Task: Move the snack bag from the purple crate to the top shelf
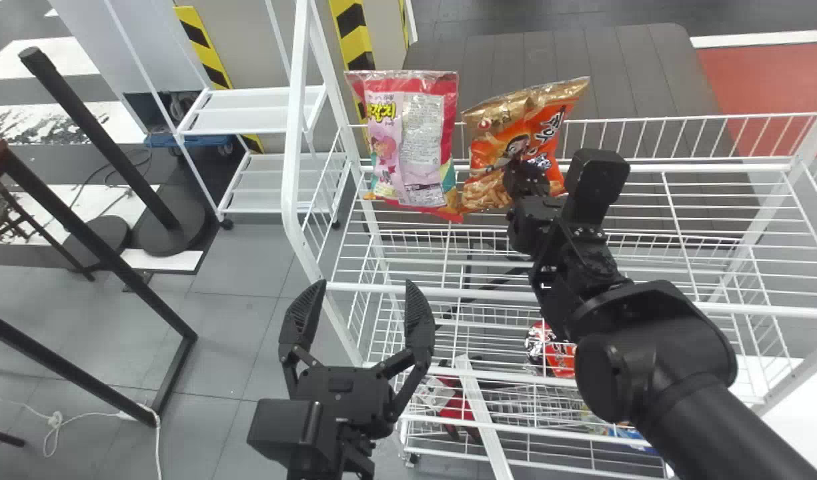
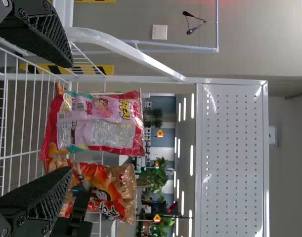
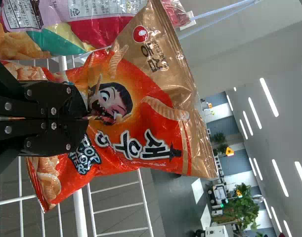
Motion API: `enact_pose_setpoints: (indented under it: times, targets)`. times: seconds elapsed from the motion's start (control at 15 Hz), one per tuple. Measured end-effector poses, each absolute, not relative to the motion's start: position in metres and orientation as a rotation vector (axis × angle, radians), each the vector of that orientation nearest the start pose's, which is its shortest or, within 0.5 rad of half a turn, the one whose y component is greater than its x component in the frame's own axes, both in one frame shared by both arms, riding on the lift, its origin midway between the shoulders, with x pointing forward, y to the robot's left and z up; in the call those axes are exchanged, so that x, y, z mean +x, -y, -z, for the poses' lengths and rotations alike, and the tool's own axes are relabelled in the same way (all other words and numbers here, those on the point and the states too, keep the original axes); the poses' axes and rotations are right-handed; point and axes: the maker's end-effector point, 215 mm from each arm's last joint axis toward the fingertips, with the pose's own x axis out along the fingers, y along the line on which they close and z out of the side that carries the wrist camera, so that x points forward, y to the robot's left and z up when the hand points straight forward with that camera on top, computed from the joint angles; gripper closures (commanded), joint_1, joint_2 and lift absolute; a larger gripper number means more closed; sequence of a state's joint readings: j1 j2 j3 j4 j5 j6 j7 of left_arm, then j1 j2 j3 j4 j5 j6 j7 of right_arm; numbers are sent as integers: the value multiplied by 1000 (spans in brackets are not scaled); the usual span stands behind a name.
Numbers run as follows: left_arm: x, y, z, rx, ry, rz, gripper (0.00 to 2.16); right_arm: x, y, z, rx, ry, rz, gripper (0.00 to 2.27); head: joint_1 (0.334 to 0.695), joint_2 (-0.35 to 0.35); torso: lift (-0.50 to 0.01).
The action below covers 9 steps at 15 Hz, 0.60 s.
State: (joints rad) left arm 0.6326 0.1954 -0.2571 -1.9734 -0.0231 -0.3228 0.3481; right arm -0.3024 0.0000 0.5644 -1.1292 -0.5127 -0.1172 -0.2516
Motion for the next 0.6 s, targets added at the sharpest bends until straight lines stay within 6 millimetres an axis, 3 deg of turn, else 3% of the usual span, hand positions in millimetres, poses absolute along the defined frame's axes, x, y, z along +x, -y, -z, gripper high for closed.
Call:
enact_pose_setpoints:
  times: [0.27,0.33,0.4,0.6]
  targets:
    - [379,-177,345,0,71,-19,70,625,4,398,298,-187,-206,961,695,189,1]
    - [380,-177,345,0,71,-19,70,626,4,398,297,-187,-206,431,695,188,1]
    - [380,-177,345,0,71,-19,70,627,4,398,296,-187,-206,117,695,188,1]
    - [380,-177,345,0,71,-19,70,627,4,398,295,-190,-207,80,695,188,1]
